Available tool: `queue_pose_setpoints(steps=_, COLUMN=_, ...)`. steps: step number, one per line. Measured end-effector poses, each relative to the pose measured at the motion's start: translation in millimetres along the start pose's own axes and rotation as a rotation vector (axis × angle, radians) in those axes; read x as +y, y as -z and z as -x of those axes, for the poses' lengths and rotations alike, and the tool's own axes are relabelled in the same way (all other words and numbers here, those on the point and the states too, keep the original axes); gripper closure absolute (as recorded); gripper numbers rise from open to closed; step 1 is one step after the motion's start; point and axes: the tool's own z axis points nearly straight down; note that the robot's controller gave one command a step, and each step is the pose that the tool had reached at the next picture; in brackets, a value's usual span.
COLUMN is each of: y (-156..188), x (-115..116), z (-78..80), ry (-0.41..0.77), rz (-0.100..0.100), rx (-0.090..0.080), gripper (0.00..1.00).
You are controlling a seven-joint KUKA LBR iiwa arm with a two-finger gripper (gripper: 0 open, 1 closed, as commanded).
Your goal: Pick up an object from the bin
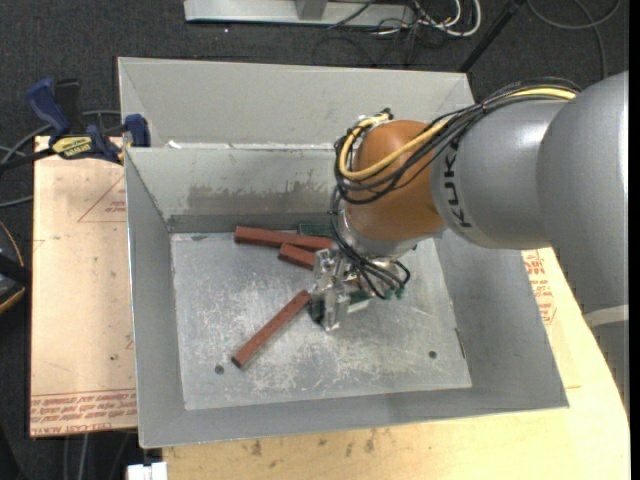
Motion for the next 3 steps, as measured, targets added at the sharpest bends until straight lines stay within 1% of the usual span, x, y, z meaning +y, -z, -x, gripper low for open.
queue_pose_setpoints(steps=1, y=3.1, x=-0.2, z=-0.9, ry=-0.001, rz=0.001, rx=0.002, gripper=1.0)
queue_pose_setpoints(steps=2, y=18.5, x=0.5, z=-2.3, ry=-0.002, rz=0.003, rx=0.008, gripper=1.0)
queue_pose_setpoints(steps=3, y=34.8, x=0.7, z=-0.7, ry=-0.002, rz=0.002, rx=0.003, gripper=1.0)
